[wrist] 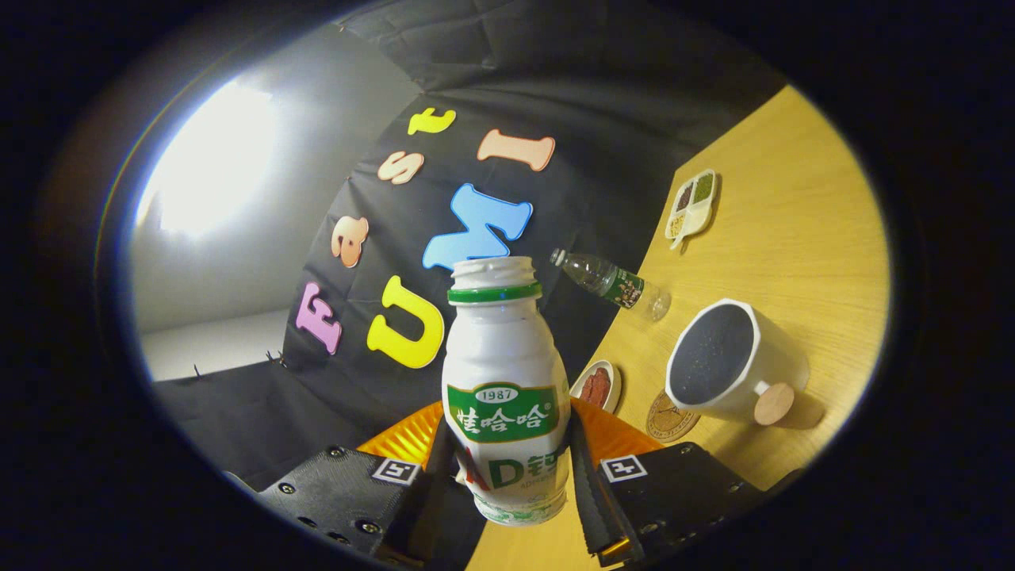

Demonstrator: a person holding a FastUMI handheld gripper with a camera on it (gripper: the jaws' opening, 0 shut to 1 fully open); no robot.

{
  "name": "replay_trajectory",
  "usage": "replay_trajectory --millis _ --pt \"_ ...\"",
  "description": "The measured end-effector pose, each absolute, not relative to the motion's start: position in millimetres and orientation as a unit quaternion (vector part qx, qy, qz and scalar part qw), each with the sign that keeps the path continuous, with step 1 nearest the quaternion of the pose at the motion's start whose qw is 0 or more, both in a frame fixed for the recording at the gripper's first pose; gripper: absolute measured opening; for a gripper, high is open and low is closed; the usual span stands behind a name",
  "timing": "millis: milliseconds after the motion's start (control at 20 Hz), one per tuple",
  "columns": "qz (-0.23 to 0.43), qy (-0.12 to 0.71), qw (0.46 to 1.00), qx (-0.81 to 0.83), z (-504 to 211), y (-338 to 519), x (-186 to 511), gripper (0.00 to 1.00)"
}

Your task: Take the bottle from table, then pour the juice into the cup, finally place the bottle on the coaster

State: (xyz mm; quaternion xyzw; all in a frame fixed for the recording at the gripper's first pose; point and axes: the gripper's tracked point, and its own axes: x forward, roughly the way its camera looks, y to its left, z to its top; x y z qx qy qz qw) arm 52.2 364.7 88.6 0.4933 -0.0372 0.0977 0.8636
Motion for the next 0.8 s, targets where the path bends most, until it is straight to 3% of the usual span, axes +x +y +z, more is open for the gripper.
replay_trajectory --millis 800 --pt "0.060 -0.062 0.968 0.236 116 376 93 0.68"
